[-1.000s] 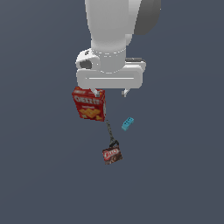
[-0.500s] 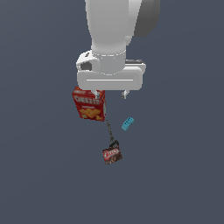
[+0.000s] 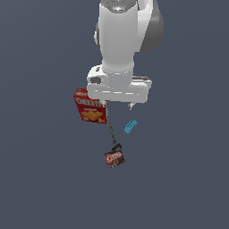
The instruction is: Pick up a designated object from a clutter of objects.
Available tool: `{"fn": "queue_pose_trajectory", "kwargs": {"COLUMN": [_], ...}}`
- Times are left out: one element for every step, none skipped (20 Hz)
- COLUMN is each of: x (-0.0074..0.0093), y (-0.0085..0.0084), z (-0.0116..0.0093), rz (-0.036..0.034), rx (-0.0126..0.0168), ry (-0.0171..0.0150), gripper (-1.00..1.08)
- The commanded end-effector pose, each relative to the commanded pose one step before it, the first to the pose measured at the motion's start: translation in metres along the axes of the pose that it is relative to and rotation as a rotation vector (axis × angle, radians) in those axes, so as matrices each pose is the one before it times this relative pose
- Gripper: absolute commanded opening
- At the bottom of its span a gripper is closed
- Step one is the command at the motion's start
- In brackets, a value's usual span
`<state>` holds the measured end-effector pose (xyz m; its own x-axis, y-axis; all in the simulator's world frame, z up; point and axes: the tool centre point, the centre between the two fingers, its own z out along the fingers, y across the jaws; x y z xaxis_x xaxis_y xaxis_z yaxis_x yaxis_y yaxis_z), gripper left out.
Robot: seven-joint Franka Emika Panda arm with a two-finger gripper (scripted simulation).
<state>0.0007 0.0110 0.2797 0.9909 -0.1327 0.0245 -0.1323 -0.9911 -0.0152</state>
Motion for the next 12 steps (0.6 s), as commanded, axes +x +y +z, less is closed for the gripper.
{"fn": "queue_pose_trajectory", "kwargs": {"x": [-0.00237, -0.00132, -0.00156, -0.00176, -0.00194, -0.00212, -0.00229, -0.00246, -0.00263, -0.00279, -0.00295, -0.00310], "y": [-0.00579, -0.00253, -0.00264, -0.00263, -0.00258, -0.00252, -0.00244, -0.00237, -0.00229, -0.00219, -0.00210, -0.00200], "z": [0.01552, 0.00689, 0.00721, 0.00728, 0.00724, 0.00719, 0.00714, 0.00709, 0.00704, 0.00698, 0.00693, 0.00687], "rz": [0.03814, 0.01726, 0.01811, 0.01837, 0.01831, 0.01826, 0.01823, 0.01818, 0.01813, 0.01811, 0.01806, 0.01801], "rx": [-0.00298, -0.00127, -0.00130, -0.00127, -0.00122, -0.00117, -0.00112, -0.00107, -0.00102, -0.00097, -0.00091, -0.00086], "ry": [-0.00177, -0.00060, -0.00061, -0.00059, -0.00057, -0.00055, -0.00053, -0.00052, -0.00051, -0.00051, -0.00050, -0.00051], "gripper": [1.00, 1.00, 1.00, 1.00, 1.00, 1.00, 1.00, 1.00, 1.00, 1.00, 1.00, 1.00]}}
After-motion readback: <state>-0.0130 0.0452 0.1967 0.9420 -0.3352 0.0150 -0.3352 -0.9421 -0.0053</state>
